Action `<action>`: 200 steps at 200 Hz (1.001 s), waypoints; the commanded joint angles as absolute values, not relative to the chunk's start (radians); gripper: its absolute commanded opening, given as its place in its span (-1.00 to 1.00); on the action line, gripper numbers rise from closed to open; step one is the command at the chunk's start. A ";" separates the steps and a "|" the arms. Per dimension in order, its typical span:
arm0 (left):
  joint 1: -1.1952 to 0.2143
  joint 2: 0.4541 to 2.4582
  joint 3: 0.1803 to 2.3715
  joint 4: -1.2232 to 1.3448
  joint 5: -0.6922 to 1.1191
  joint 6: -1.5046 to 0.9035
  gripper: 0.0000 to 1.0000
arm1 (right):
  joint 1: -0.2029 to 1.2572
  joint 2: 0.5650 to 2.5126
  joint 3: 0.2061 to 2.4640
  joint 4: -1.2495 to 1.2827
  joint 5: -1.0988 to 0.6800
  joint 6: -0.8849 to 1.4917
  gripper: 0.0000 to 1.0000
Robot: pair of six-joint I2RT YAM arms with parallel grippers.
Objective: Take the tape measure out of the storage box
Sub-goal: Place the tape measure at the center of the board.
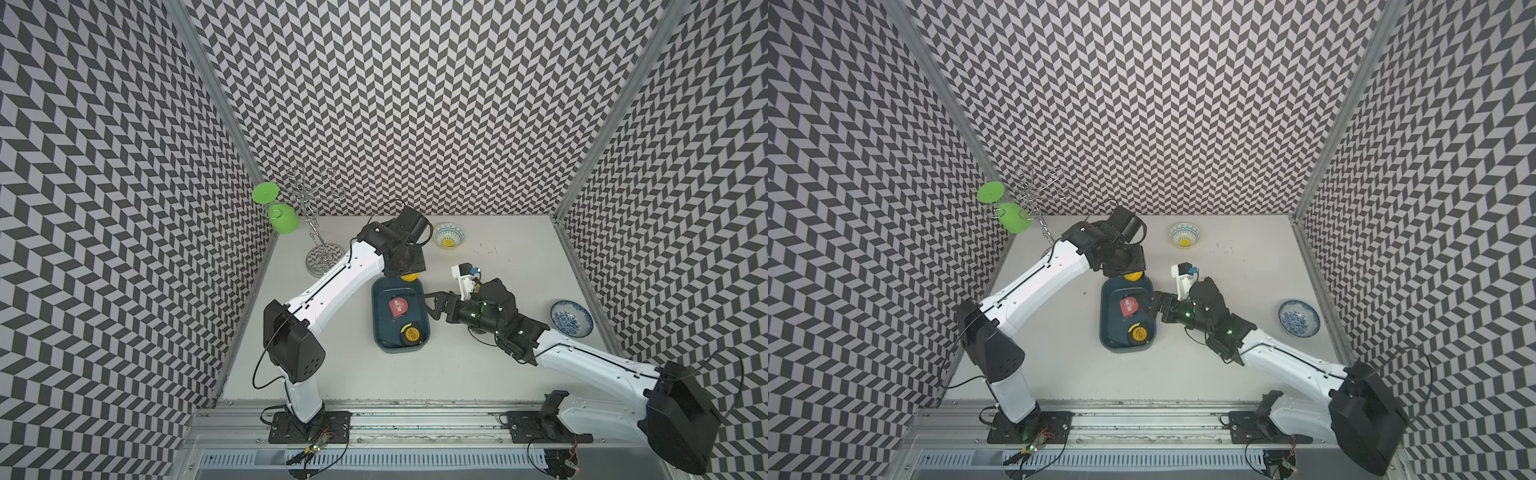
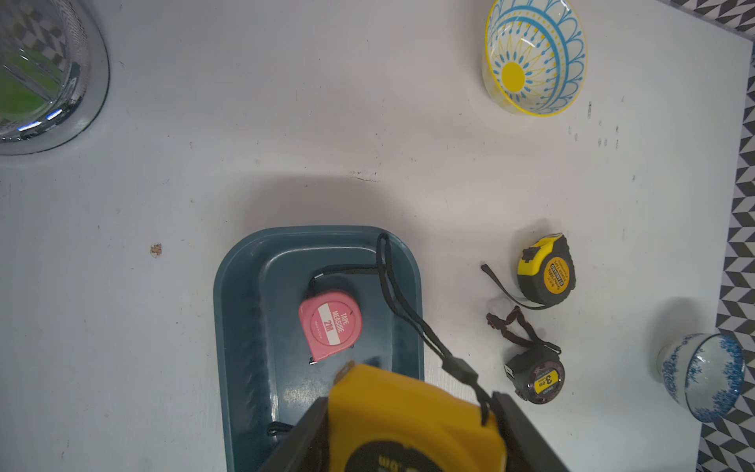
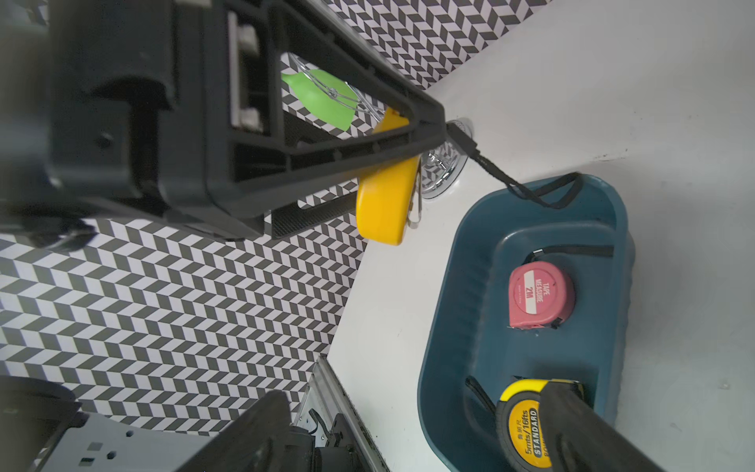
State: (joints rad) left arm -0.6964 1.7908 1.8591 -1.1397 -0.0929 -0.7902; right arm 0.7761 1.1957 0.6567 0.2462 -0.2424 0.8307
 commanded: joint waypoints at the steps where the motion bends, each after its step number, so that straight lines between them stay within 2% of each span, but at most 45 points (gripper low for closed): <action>1: -0.710 1.751 1.877 -1.157 -0.073 -0.824 -1.00 | 0.802 1.218 0.695 0.351 -0.209 0.831 0.98; 6: -0.713 1.748 1.872 -1.152 -0.070 -0.831 -1.00 | 0.805 1.227 0.698 0.355 -0.204 0.834 0.97; 11: -0.716 1.746 1.867 -1.147 -0.064 -0.838 -1.00 | 0.810 1.232 0.699 0.365 -0.131 0.827 0.88; 54: -0.742 1.734 1.841 -1.115 -0.032 -0.881 -1.00 | 0.822 1.277 0.709 0.447 -0.017 0.820 0.72; 121: -0.757 1.721 1.823 -1.089 0.000 -0.909 -1.00 | 0.826 1.344 0.717 0.557 0.034 0.844 0.23; 200: -0.759 1.706 1.798 -1.046 0.024 -0.928 -1.00 | 0.827 1.337 0.692 0.577 0.041 0.871 -0.77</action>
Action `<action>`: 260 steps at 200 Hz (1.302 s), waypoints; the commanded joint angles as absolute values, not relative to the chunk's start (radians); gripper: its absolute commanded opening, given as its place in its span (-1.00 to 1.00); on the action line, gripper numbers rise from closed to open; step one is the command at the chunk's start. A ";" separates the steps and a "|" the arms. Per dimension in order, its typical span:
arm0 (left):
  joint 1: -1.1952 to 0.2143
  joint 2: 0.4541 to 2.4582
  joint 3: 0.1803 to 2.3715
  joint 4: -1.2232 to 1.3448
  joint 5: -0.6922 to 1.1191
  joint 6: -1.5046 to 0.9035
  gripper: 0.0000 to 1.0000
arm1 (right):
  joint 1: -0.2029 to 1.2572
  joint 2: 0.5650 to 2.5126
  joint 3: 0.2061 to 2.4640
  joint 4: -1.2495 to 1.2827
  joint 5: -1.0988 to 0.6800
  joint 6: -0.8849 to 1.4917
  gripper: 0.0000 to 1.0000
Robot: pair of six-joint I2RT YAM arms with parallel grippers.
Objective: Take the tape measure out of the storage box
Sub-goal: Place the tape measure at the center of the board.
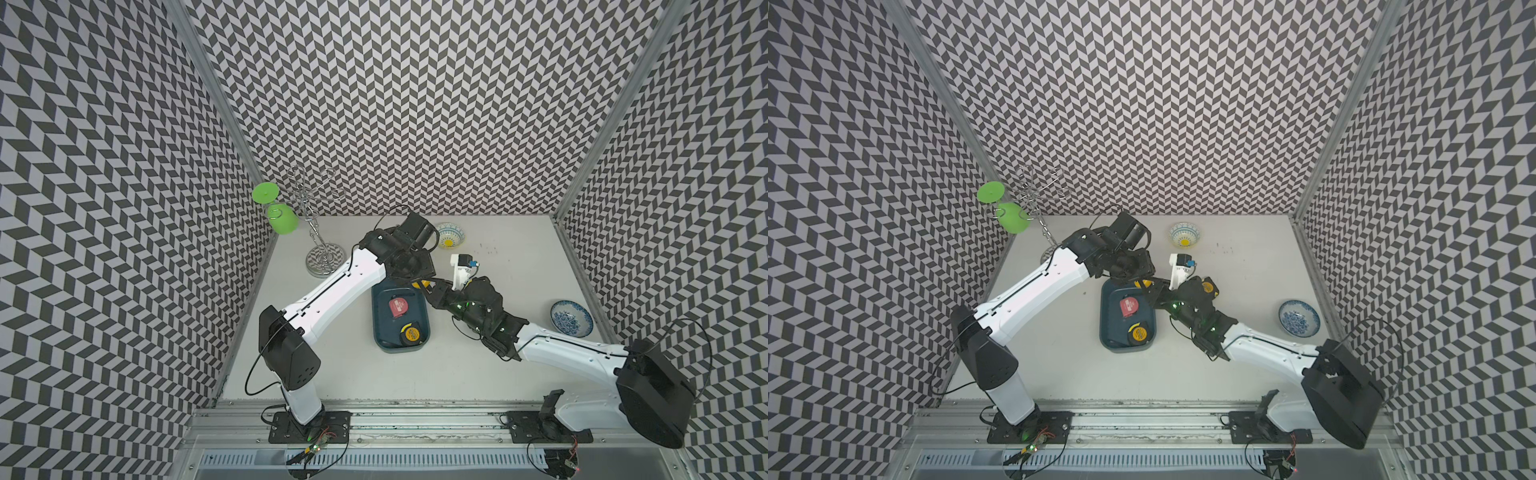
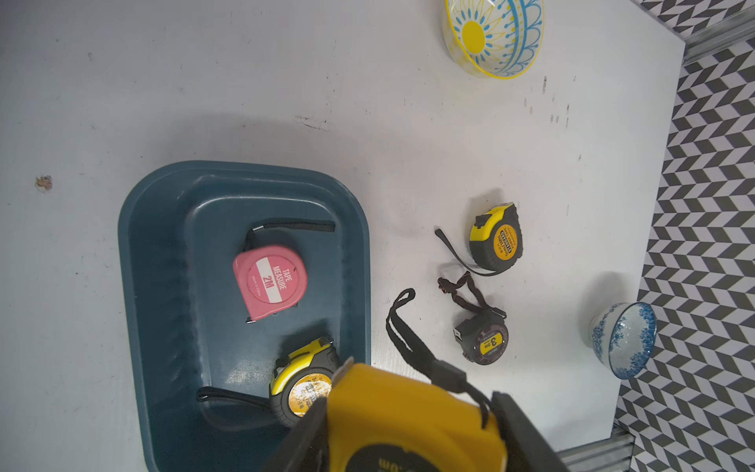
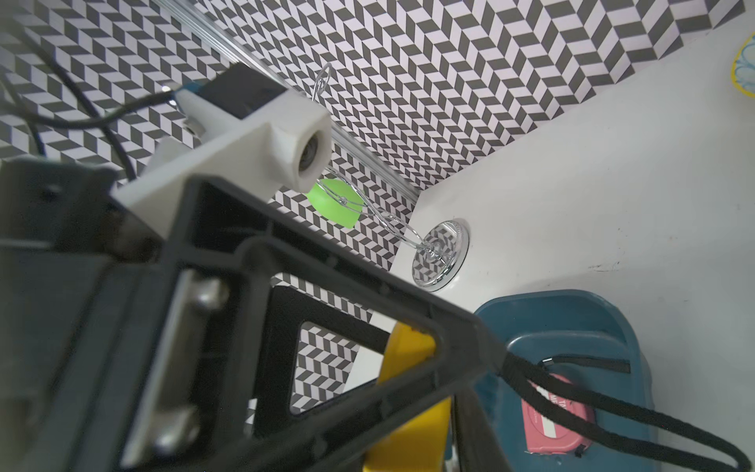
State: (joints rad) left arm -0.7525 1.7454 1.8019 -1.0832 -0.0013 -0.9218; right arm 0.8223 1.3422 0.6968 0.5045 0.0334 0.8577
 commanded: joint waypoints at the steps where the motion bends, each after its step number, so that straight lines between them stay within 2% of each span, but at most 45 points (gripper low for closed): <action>1: -0.759 1.706 1.797 -1.046 0.024 -0.928 -1.00 | 0.827 1.337 0.692 0.577 0.041 0.871 -0.78; 19: -0.758 1.706 1.792 -1.032 0.028 -0.926 -1.00 | 0.827 1.326 0.687 0.569 0.035 0.865 -0.88; 21: -0.758 1.706 1.791 -1.028 0.028 -0.924 -0.95 | 0.827 1.324 0.685 0.567 0.035 0.864 -0.88; 35: -0.758 1.704 1.786 -1.011 0.032 -0.918 -0.11 | 0.827 1.303 0.681 0.550 0.041 0.855 -0.93; 44: -0.758 1.704 1.784 -0.998 0.029 -0.912 0.35 | 0.825 1.285 0.678 0.527 0.054 0.854 -0.95; 52: -0.758 1.703 1.784 -0.992 0.025 -0.908 0.67 | 0.824 1.266 0.676 0.497 0.068 0.852 -0.95; 63: -0.754 1.705 1.790 -0.990 0.015 -0.898 0.98 | 0.816 1.236 0.668 0.465 0.071 0.843 -0.95; 138: -0.708 1.657 1.684 -0.954 -0.028 -0.826 0.99 | 0.657 1.031 0.551 0.211 -0.213 0.808 -0.96; 199: -0.687 1.600 1.544 -0.880 -0.008 -0.815 0.99 | 0.617 0.975 0.413 0.030 -0.421 0.770 -0.96; 260: -0.686 1.584 1.488 -0.865 -0.004 -0.819 0.99 | 0.559 0.930 0.237 0.020 -0.430 0.795 -0.96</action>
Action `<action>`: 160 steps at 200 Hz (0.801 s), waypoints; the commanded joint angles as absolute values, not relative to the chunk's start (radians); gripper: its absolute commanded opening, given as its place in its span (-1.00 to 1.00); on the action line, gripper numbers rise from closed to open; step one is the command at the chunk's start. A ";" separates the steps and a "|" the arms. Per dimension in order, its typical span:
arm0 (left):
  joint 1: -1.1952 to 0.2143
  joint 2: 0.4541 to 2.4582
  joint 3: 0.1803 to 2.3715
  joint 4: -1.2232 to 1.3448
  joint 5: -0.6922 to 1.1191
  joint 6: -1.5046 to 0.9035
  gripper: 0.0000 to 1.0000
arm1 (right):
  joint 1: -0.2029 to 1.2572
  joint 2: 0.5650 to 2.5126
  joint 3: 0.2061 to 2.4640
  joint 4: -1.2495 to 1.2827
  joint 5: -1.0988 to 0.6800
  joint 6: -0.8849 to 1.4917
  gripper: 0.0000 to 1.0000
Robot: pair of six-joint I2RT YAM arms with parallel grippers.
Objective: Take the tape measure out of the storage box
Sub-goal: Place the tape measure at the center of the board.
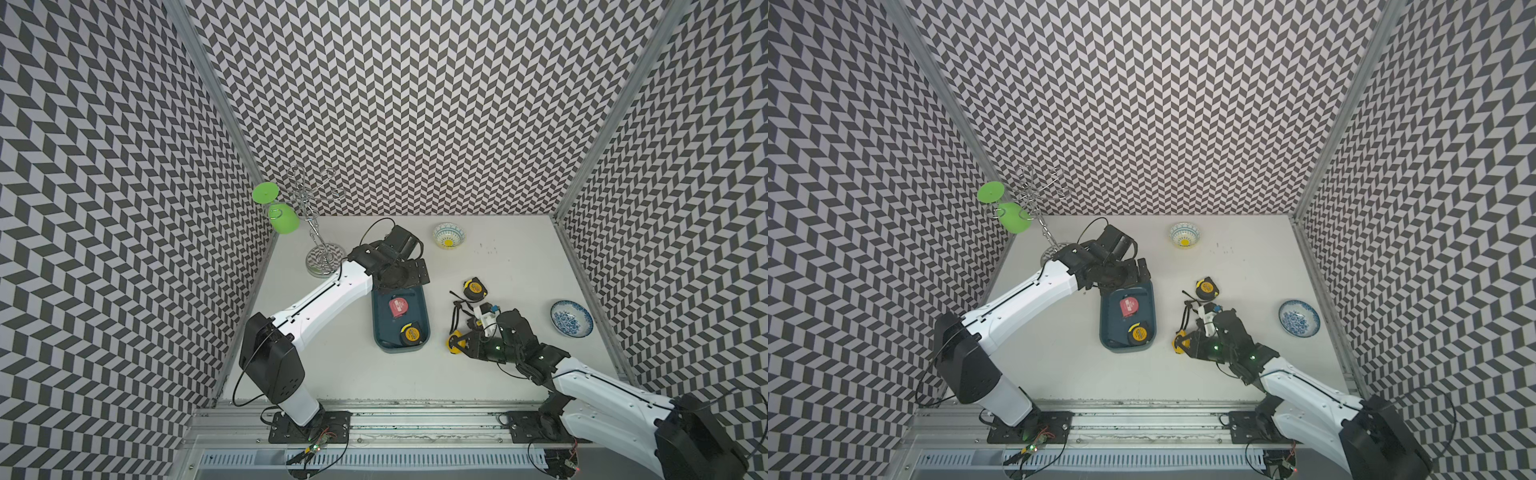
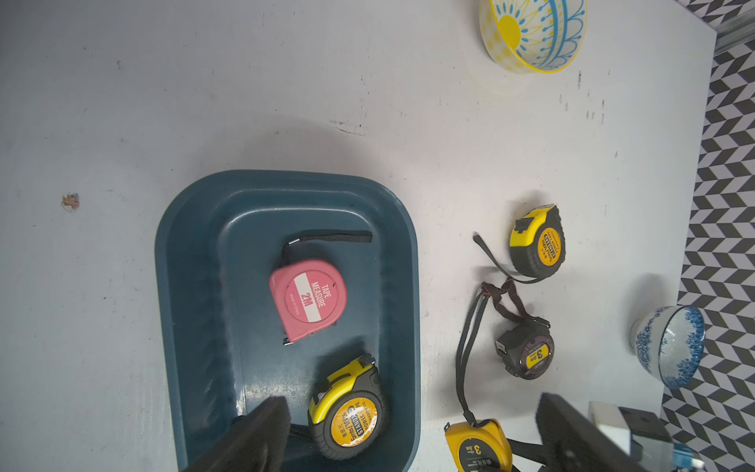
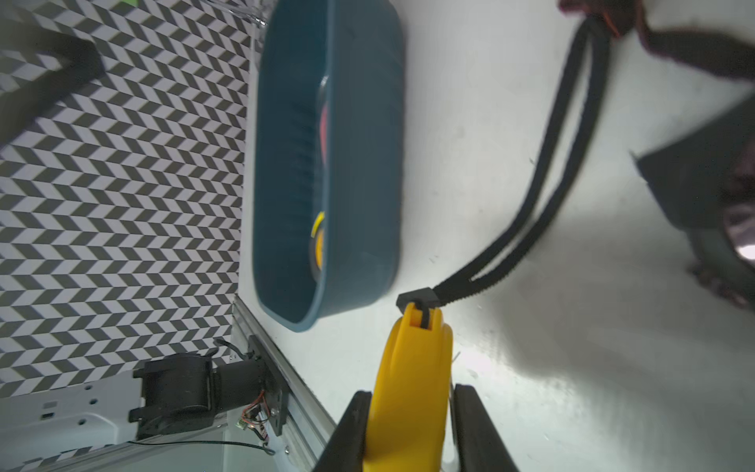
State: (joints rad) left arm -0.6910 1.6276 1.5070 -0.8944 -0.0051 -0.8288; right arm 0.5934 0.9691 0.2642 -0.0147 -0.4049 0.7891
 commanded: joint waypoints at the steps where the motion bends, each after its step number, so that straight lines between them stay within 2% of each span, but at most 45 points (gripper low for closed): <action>1: -0.686 1.584 1.486 -0.865 -0.005 -0.819 0.99 | 0.557 0.930 0.236 0.017 -0.430 0.795 -0.96; 43: -0.687 1.583 1.447 -0.873 -0.015 -0.819 0.99 | 0.489 0.947 0.159 0.020 -0.486 0.779 -0.96; 69: -0.686 1.588 1.440 -0.879 -0.017 -0.821 1.00 | 0.468 0.968 0.152 0.008 -0.509 0.760 -0.87; 85: -0.689 1.589 1.440 -0.881 -0.021 -0.821 1.00 | 0.467 0.958 0.150 -0.010 -0.500 0.759 -0.73; 132: -0.692 1.600 1.440 -0.899 -0.028 -0.813 0.99 | 0.464 0.859 0.179 -0.122 -0.457 0.752 -0.07; 160: -0.698 1.609 1.431 -0.910 -0.037 -0.809 0.99 | 0.463 0.799 0.195 -0.182 -0.440 0.753 0.15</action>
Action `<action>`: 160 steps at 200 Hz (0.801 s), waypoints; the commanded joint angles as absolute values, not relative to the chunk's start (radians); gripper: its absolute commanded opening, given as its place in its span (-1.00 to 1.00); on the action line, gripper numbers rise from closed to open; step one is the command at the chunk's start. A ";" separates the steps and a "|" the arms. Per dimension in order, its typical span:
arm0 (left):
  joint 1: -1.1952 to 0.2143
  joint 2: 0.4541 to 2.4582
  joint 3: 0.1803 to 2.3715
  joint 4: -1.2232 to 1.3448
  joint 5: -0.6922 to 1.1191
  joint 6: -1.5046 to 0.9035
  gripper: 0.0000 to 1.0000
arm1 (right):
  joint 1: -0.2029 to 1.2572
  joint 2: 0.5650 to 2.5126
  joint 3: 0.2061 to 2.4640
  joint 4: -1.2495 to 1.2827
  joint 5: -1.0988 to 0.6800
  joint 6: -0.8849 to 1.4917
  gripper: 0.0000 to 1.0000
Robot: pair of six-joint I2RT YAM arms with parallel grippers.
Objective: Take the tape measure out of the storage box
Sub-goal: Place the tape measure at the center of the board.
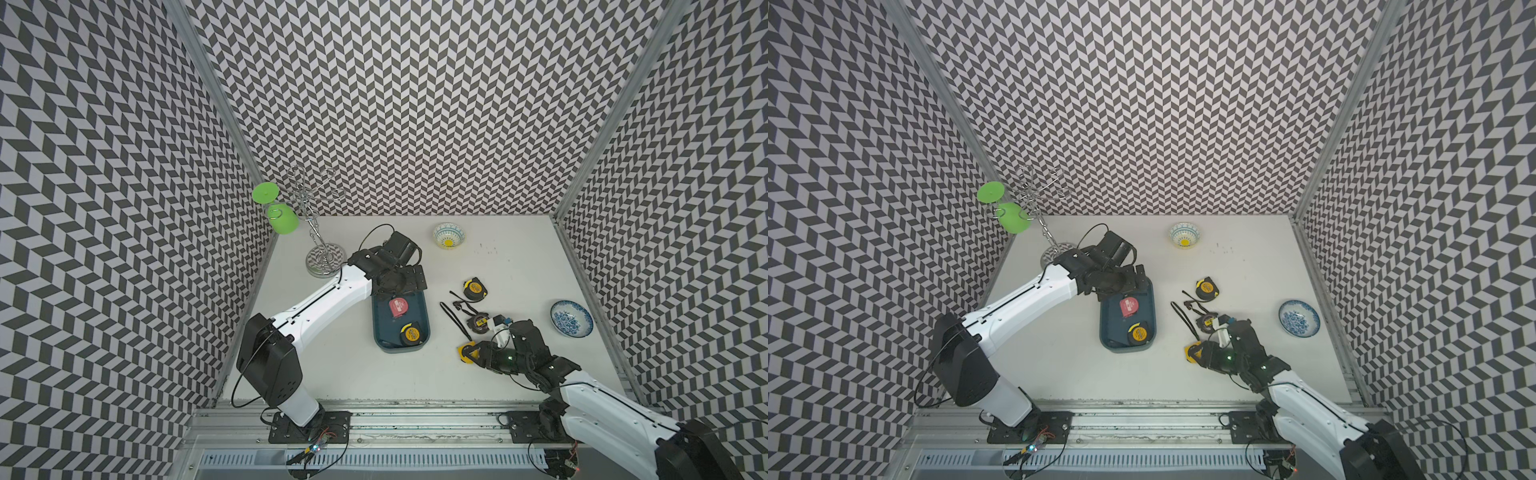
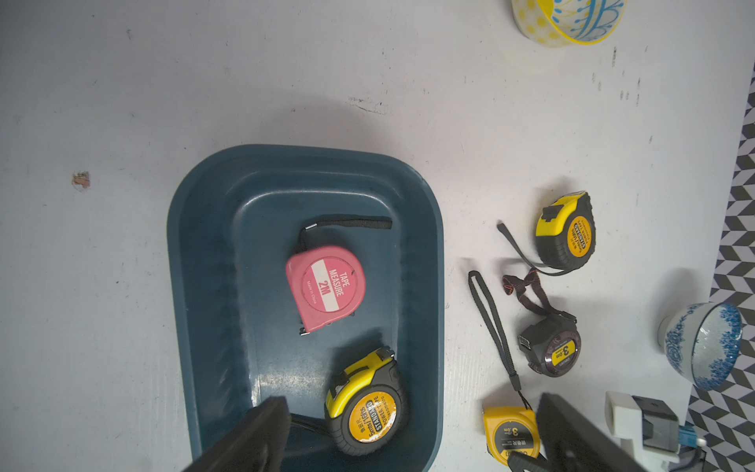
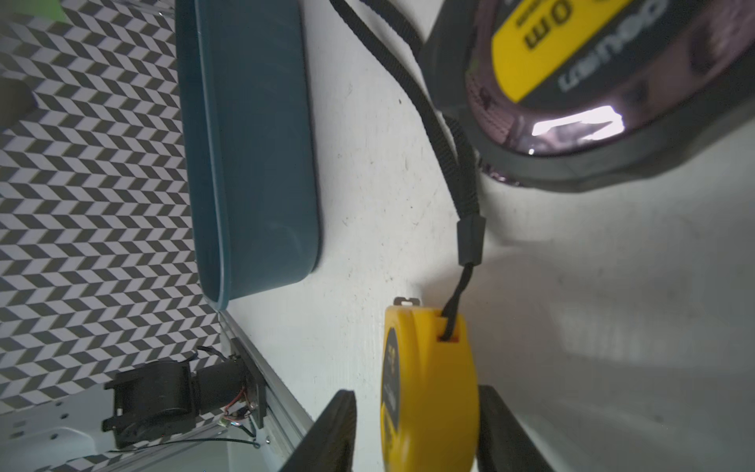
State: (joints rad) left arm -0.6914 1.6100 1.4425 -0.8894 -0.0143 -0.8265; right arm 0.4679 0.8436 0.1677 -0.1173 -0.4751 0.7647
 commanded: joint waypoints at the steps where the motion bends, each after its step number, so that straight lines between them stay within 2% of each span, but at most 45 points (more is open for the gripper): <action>1: -0.698 1.610 1.430 -0.910 -0.038 -0.810 0.99 | 0.463 0.797 0.197 -0.184 -0.440 0.753 0.16; 15: -0.701 1.615 1.422 -0.913 -0.041 -0.807 1.00 | 0.463 0.776 0.212 -0.224 -0.425 0.752 0.32; 35: -0.708 1.632 1.412 -0.922 -0.054 -0.799 0.99 | 0.463 0.749 0.251 -0.271 -0.411 0.752 0.43; 81: -0.722 1.695 1.413 -0.954 -0.093 -0.777 0.99 | 0.464 0.701 0.329 -0.381 -0.384 0.741 0.58; 110: -0.722 1.768 1.450 -0.994 -0.117 -0.765 0.99 | 0.463 0.688 0.387 -0.412 -0.373 0.736 0.76; 150: -0.707 1.851 1.495 -0.996 -0.060 -0.772 0.99 | 0.464 0.699 0.472 -0.417 -0.359 0.735 1.00; 160: -0.698 1.873 1.508 -0.996 -0.050 -0.775 0.99 | 0.464 0.701 0.493 -0.413 -0.354 0.735 0.99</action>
